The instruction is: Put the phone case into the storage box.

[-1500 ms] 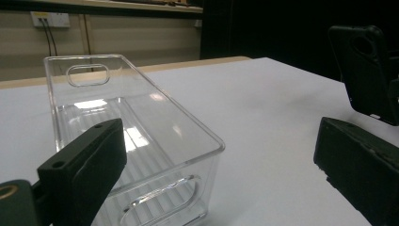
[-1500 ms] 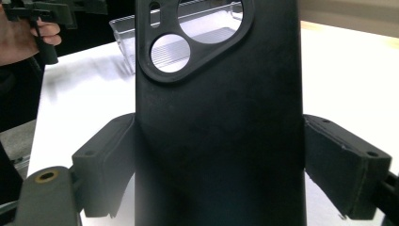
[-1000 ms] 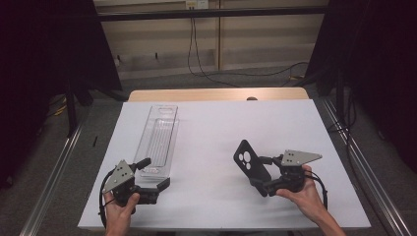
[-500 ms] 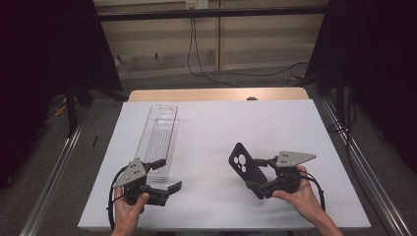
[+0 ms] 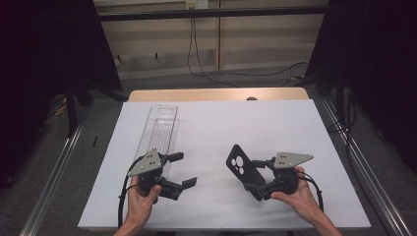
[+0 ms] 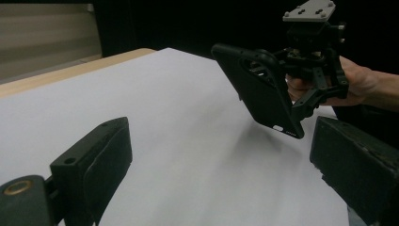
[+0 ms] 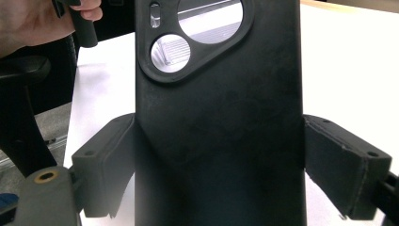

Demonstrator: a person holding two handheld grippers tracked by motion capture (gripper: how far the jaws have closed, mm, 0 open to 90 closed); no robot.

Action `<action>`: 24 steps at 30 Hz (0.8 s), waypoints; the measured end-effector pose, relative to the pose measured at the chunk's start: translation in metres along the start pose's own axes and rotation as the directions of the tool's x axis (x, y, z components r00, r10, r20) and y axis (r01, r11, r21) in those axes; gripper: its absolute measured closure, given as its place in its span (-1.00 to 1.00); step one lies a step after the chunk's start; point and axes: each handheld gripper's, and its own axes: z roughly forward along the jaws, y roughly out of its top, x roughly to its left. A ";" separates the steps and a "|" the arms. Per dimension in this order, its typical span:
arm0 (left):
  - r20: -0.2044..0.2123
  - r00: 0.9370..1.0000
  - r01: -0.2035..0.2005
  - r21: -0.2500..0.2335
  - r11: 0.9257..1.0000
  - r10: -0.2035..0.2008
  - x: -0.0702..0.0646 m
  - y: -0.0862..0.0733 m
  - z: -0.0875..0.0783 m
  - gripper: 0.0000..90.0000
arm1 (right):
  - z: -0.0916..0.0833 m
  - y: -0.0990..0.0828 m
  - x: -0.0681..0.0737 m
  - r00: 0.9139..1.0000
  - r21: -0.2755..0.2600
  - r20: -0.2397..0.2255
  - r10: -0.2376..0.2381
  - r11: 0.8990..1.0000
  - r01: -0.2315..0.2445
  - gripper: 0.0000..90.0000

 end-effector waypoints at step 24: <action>0.162 0.986 -0.055 0.039 0.998 0.048 0.009 0.026 0.049 -0.92 | 0.005 0.001 0.004 1.000 0.002 -0.028 0.000 1.000 0.000 -0.67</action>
